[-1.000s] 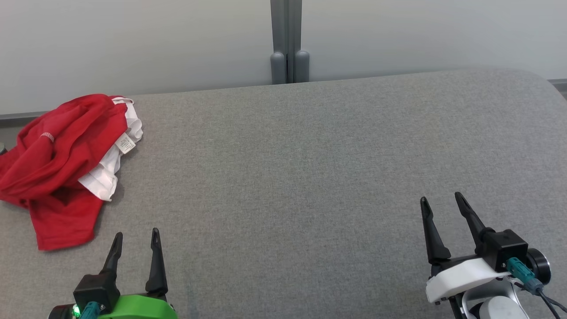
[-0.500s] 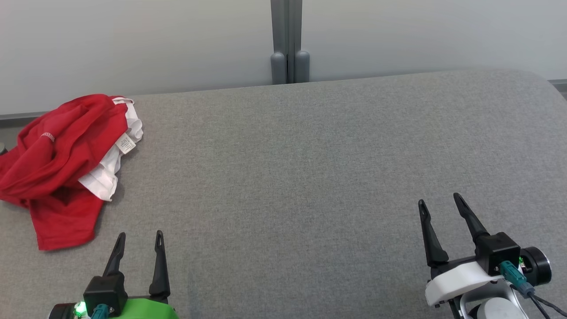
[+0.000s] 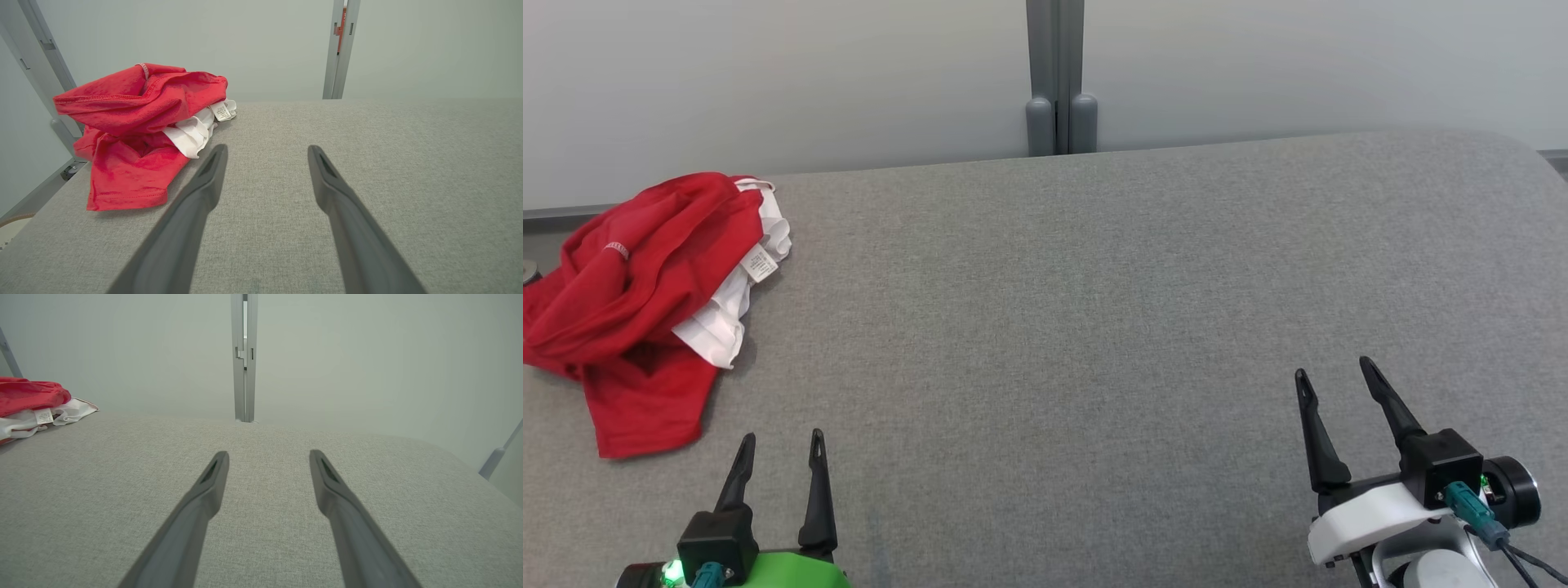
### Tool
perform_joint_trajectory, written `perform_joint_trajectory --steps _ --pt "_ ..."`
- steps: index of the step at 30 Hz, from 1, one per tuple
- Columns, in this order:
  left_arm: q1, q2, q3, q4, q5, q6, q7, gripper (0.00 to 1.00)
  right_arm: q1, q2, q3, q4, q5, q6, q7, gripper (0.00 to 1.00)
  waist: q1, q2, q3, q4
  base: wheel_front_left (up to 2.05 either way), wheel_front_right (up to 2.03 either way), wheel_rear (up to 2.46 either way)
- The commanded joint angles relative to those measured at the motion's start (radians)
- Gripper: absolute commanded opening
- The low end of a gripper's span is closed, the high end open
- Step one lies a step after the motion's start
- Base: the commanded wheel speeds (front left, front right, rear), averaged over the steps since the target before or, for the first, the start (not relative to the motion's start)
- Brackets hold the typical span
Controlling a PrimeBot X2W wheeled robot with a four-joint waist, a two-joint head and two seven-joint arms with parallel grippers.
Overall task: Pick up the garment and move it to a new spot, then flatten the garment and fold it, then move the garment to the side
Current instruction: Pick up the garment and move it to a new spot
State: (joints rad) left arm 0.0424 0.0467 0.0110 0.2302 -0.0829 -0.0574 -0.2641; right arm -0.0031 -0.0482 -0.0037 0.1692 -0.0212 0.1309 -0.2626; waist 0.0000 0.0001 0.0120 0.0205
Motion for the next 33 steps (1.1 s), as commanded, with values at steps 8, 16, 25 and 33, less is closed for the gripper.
perform_joint_trajectory --steps 8,16,25,33 --pt "-0.03 0.006 -0.026 0.012 -0.009 0.001 -0.001 1.0 0.029 -0.003 -0.003 -0.003 0.003 0.0 -0.004 1.0 0.0 -0.0001 -0.008 0.128 0.0 0.0 0.0" --pt "0.006 0.006 -0.017 0.019 -0.019 0.014 -0.001 1.0 -0.007 -0.003 0.044 0.01 0.015 0.0 -0.004 1.0 0.0 -0.0001 -0.01 0.301 0.0 0.0 0.0" --pt "-0.045 0.006 0.006 0.013 -0.043 0.006 -0.001 1.0 -0.047 -0.004 0.064 0.012 -0.004 0.0 -0.004 1.0 0.0 -0.0001 0.049 0.292 0.0 0.0 0.0" --pt "-0.336 0.068 0.007 0.122 -0.072 -0.051 -0.001 1.0 -0.17 -0.004 0.078 -0.015 -0.046 0.0 -0.004 1.0 0.0 -0.0001 0.27 0.189 0.0 0.0 0.0"
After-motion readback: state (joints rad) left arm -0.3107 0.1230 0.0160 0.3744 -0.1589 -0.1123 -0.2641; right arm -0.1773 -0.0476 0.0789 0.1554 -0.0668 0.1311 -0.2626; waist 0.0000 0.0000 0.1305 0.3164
